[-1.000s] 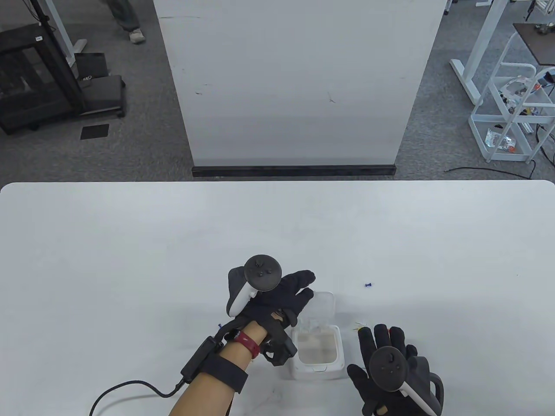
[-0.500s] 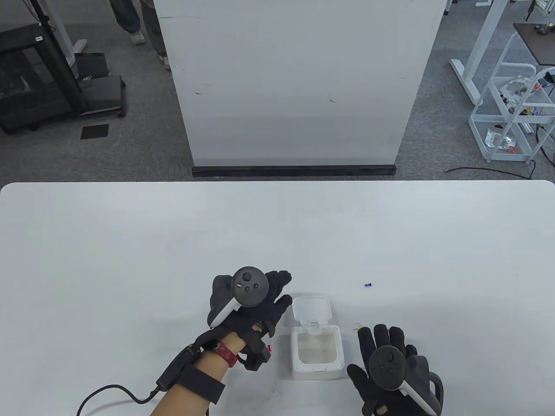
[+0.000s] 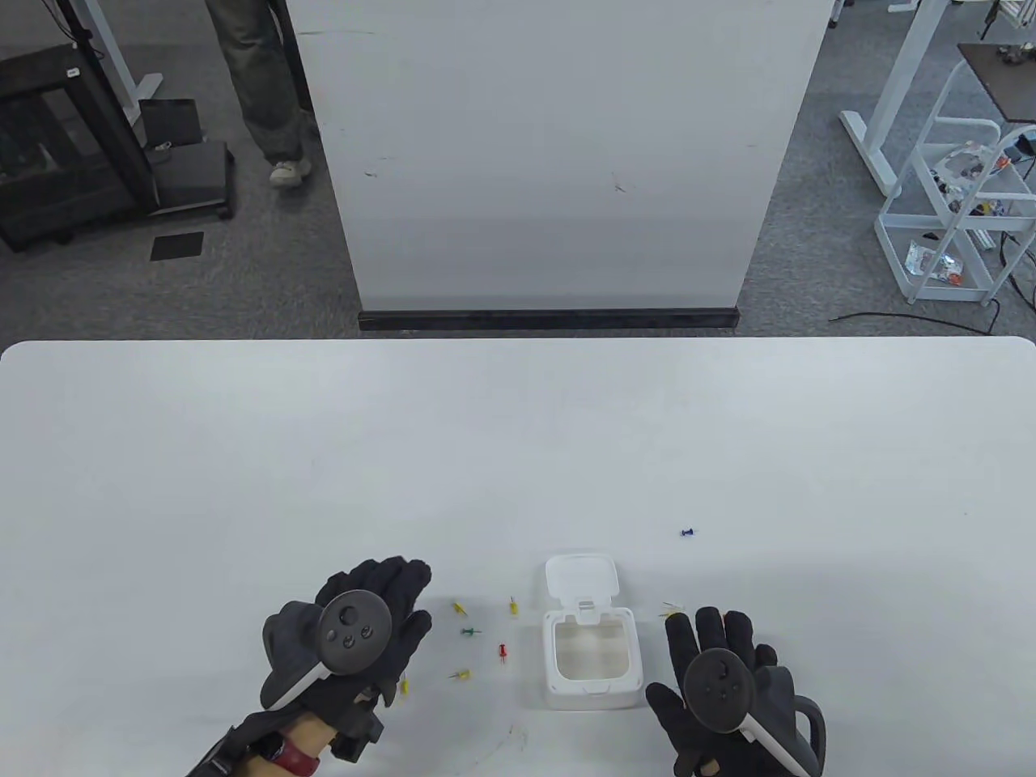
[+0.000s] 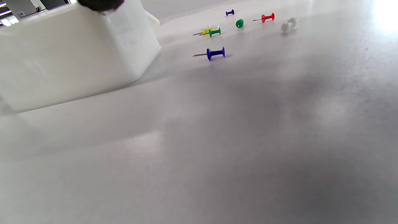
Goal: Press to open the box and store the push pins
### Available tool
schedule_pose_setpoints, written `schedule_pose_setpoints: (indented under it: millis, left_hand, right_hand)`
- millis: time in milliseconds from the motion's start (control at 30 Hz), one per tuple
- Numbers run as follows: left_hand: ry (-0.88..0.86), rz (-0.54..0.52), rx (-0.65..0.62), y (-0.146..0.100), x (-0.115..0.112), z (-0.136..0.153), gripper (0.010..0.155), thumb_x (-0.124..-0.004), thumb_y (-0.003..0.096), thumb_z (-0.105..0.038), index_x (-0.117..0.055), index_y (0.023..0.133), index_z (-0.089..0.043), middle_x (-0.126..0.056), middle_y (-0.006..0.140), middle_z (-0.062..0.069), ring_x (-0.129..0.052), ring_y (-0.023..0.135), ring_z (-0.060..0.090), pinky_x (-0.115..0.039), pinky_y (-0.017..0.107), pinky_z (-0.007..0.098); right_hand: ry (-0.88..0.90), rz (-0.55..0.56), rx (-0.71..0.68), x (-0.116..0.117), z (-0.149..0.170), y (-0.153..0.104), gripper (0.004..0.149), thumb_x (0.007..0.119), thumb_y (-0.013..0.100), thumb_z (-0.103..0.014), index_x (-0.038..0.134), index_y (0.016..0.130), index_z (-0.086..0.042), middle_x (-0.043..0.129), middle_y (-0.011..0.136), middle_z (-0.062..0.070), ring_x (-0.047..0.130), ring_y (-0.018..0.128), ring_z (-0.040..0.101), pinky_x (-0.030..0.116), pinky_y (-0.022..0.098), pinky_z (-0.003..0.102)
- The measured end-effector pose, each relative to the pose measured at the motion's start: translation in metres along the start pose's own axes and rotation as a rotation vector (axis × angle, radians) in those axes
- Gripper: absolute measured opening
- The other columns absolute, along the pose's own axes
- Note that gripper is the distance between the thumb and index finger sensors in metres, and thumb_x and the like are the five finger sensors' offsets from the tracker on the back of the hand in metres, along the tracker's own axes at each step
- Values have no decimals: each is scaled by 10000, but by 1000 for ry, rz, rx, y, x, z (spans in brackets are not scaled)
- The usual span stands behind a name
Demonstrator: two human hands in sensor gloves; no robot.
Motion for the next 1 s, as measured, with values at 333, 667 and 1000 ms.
schedule_pose_setpoints:
  millis: [333,667,1000]
  left_hand:
    - [204,208,-43,-11,-52,-6,490,-899,423,-393,-826,886,-249,-965,790,49,-946,720,340,-707,665,556]
    - [381,161,-52,-14,-71,-19,439,-910,415,-360,-856,842,-272,-959,796,50,-970,685,326,-740,644,551]
    - [475,227,13,-10,-81,-22,463,-841,446,-308,-709,889,-293,-887,840,34,-932,705,310,-718,662,548]
  right_hand:
    - [-14,3,4,0,-1,-1,791,604,488,-605,117,1057,-350,47,1168,20,-36,1040,350,162,760,633]
    - [-6,-4,3,1,-1,-1,792,605,488,-604,117,1058,-349,48,1169,21,-35,1040,350,161,760,634]
    - [-9,-6,7,1,-1,-1,791,605,488,-603,117,1057,-350,48,1169,20,-35,1040,350,162,760,633]
Point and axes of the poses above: the tracker on the back of each hand, its own z axis roughly to the little-finger side, its own y axis roughly from the wrist to the fingertips, x = y × z, the point moved 3 cm from there along y, roughly from the wrist to the fingertips
